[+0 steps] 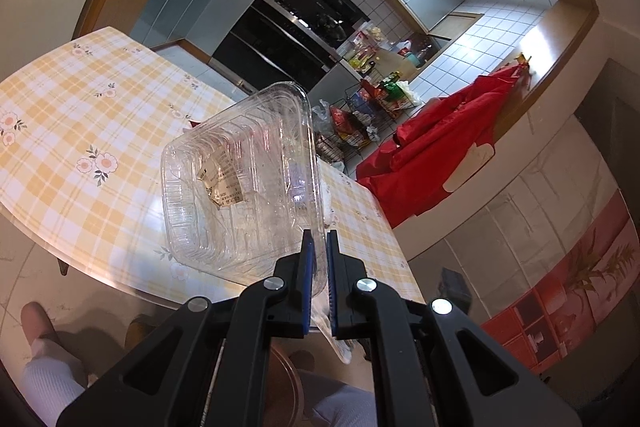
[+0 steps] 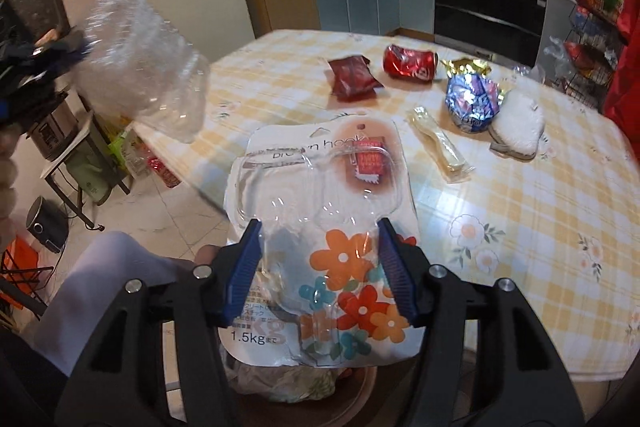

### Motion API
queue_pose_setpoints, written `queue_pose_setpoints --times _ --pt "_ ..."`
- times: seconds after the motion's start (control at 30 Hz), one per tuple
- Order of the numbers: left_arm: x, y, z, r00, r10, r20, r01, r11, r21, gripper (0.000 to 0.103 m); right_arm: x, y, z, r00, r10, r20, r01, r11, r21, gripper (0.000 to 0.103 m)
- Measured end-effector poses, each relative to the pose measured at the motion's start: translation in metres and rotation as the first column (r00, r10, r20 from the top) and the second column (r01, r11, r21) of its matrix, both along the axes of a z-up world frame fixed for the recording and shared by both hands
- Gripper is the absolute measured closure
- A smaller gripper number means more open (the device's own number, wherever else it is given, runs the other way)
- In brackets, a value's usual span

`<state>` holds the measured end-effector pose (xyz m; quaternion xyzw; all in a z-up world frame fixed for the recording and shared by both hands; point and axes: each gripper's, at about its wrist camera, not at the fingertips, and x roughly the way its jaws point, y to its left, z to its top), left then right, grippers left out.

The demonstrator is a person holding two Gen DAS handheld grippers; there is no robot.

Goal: Collect trash
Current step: 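Carry the flower-printed package to the bin with the right tool while the left tool carries the clear container, then release the package into the bin with the right tool while the left tool drops the clear container in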

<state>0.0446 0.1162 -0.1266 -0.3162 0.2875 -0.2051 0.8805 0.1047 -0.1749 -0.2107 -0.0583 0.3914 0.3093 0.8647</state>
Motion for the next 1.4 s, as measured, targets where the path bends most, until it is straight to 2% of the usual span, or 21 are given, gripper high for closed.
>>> queue_pose_setpoints --times 0.2,0.43,0.53,0.73,0.77,1.07,1.23,1.37,1.4 --pt "-0.022 -0.009 0.007 1.000 -0.024 0.020 0.024 1.000 0.011 0.097 -0.042 -0.003 0.000 1.000 -0.011 -0.022 0.012 1.000 0.015 0.044" --pt "-0.038 -0.020 -0.005 0.998 -0.065 -0.016 0.065 0.998 0.023 0.097 -0.062 -0.005 -0.026 0.994 -0.039 -0.101 0.043 0.998 0.045 0.042" --pt "-0.042 -0.023 -0.009 0.997 -0.075 -0.034 0.076 0.997 0.015 0.096 -0.064 -0.009 -0.028 0.992 -0.061 -0.107 0.070 0.994 0.085 0.033" --pt "-0.046 -0.037 -0.013 0.994 -0.103 -0.048 0.104 0.995 0.013 0.097 -0.067 -0.024 -0.004 0.988 -0.154 -0.019 0.155 0.983 0.099 0.008" --pt "-0.046 -0.039 -0.013 0.993 -0.109 -0.051 0.110 0.994 0.014 0.097 -0.067 -0.028 0.002 0.986 -0.167 -0.002 0.166 0.981 0.103 0.006" --pt "-0.051 -0.063 -0.028 0.973 -0.196 -0.126 0.197 0.980 -0.003 0.096 -0.067 -0.074 0.029 0.952 -0.300 0.060 0.289 0.945 0.155 0.006" --pt "-0.051 -0.074 -0.041 0.951 -0.250 -0.182 0.246 0.968 -0.044 0.096 -0.067 -0.092 0.030 0.937 -0.344 0.057 0.332 0.930 0.160 0.006" --pt "-0.049 -0.085 -0.046 0.935 -0.293 -0.198 0.291 0.956 -0.042 0.096 -0.068 -0.098 0.025 0.931 -0.362 0.044 0.351 0.922 0.162 0.006" --pt "-0.047 -0.089 -0.047 0.930 -0.302 -0.208 0.304 0.952 -0.026 0.090 -0.068 -0.099 0.025 0.931 -0.364 0.042 0.353 0.922 0.161 0.006"
